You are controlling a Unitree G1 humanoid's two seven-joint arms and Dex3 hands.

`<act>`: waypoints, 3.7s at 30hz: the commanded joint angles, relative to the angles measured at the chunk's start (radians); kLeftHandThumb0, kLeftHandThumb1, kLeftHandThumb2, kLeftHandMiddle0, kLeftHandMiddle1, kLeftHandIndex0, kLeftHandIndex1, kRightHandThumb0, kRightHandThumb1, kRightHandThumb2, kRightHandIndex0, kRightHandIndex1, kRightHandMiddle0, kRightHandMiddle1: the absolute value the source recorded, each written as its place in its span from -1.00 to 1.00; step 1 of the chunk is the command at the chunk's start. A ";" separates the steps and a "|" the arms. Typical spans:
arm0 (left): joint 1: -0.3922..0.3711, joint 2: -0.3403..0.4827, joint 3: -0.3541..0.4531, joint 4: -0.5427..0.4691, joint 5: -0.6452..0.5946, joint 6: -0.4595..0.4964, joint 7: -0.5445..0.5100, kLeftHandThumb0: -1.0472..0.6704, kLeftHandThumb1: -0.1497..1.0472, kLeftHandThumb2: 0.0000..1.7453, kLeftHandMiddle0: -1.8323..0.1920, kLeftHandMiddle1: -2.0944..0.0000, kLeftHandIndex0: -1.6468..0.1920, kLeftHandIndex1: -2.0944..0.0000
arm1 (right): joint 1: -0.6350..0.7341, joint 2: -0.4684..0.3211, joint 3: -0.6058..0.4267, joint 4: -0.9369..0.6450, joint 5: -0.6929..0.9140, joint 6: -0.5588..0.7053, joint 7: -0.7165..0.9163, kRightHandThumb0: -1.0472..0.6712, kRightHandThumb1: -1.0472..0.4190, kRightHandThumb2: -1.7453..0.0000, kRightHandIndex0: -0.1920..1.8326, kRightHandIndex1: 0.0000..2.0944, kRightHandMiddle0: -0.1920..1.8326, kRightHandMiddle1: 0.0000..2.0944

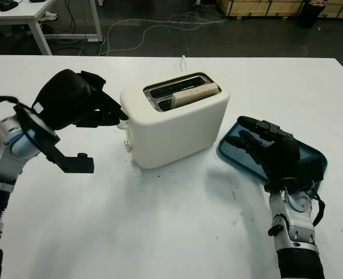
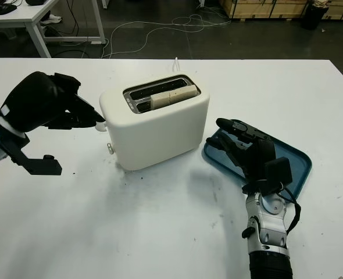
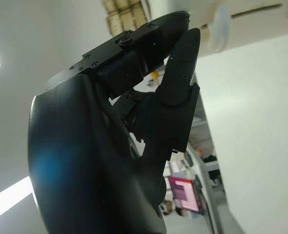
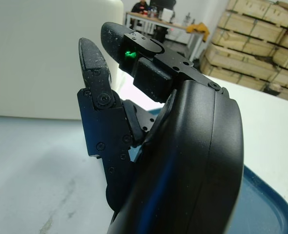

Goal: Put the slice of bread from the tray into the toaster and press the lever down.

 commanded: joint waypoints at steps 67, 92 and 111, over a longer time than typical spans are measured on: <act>-0.052 -0.005 -0.090 0.097 0.099 0.022 0.062 -0.26 0.72 -1.00 -0.07 -0.35 -0.71 0.96 | 0.013 -0.004 -0.003 -0.009 0.011 0.011 0.006 -0.32 -0.75 1.00 0.46 -1.00 0.28 -1.00; 0.071 -0.247 -0.260 0.347 0.122 0.100 0.171 -0.21 0.79 -0.96 0.06 -0.39 -0.52 1.00 | 0.017 -0.008 -0.001 0.002 -0.008 -0.011 0.010 -0.33 -0.76 1.00 0.47 -1.00 0.28 -1.00; 0.140 -0.382 -0.380 0.530 0.092 0.198 0.238 -0.21 0.79 -0.76 0.12 -0.07 -0.42 1.00 | 0.014 -0.003 -0.003 0.005 0.003 -0.005 0.016 -0.30 -0.76 1.00 0.47 -0.99 0.29 -1.00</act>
